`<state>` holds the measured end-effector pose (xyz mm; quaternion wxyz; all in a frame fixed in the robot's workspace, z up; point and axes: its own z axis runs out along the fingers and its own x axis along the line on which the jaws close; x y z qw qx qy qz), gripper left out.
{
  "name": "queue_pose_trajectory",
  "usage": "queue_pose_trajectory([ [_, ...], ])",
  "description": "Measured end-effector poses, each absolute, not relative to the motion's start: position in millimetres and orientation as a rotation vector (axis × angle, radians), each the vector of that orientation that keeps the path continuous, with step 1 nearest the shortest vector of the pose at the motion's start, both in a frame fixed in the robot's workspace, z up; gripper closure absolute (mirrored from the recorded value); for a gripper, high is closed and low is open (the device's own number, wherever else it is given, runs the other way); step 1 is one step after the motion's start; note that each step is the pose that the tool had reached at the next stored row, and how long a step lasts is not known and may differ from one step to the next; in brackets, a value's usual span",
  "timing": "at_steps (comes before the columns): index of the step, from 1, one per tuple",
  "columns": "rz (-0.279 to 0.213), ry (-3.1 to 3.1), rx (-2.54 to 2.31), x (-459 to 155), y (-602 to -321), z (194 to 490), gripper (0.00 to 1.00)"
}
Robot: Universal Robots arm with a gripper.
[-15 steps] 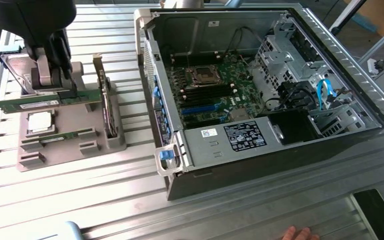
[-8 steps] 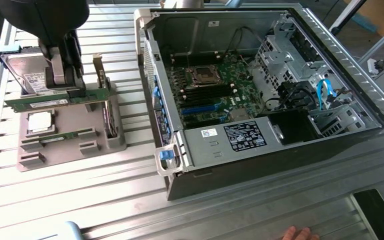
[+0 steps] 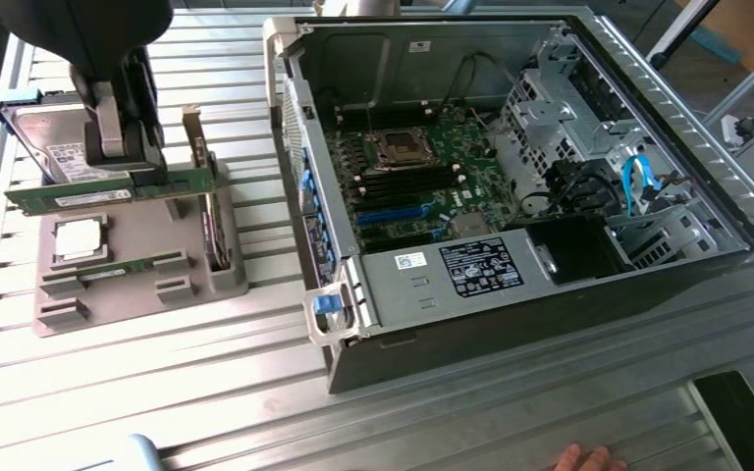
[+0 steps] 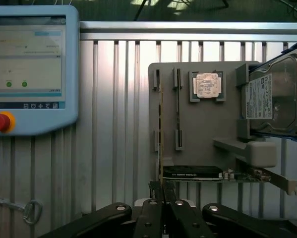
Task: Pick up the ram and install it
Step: 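Pick up the ram and move it above insertion slot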
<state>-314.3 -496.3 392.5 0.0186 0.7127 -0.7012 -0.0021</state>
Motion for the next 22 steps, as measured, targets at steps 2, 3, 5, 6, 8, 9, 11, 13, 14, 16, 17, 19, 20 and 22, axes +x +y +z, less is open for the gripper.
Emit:
queue_pose_trajectory([
  [2,-0.006,-2.177,2.213,-314.3,-496.3,394.2,0.88],
  [3,-0.006,-2.177,2.213,-314.3,-496.3,395.2,0.88],
  [5,-0.007,-2.177,2.213,-314.3,-496.3,396.3,0.88],
  [6,-0.007,-2.177,2.213,-314.3,-496.3,396.3,0.88],
  [8,-0.007,-2.177,2.213,-314.3,-496.3,396.4,0.88],
  [9,-0.007,-2.177,2.213,-314.1,-496.3,396.5,0.88],
  [11,-0.007,-2.177,2.213,-312.8,-496.3,396.6,0.88],
  [13,-0.007,-2.177,2.213,-309.2,-496.4,396.4,0.88],
  [14,-0.007,-2.177,2.213,-307.5,-496.5,396.4,0.88],
  [16,-0.007,-2.177,2.213,-304.7,-496.6,396.4,0.88],
  [17,-0.007,-2.177,2.213,-302.2,-496.7,396.5,0.88],
  [19,-0.007,-2.177,2.213,-298.9,-496.8,396.4,0.88],
  [20,-0.007,-2.177,2.213,-297.0,-496.9,396.4,0.88],
  [22,-0.007,-2.177,2.213,-293.9,-497.0,396.4,0.88],
])
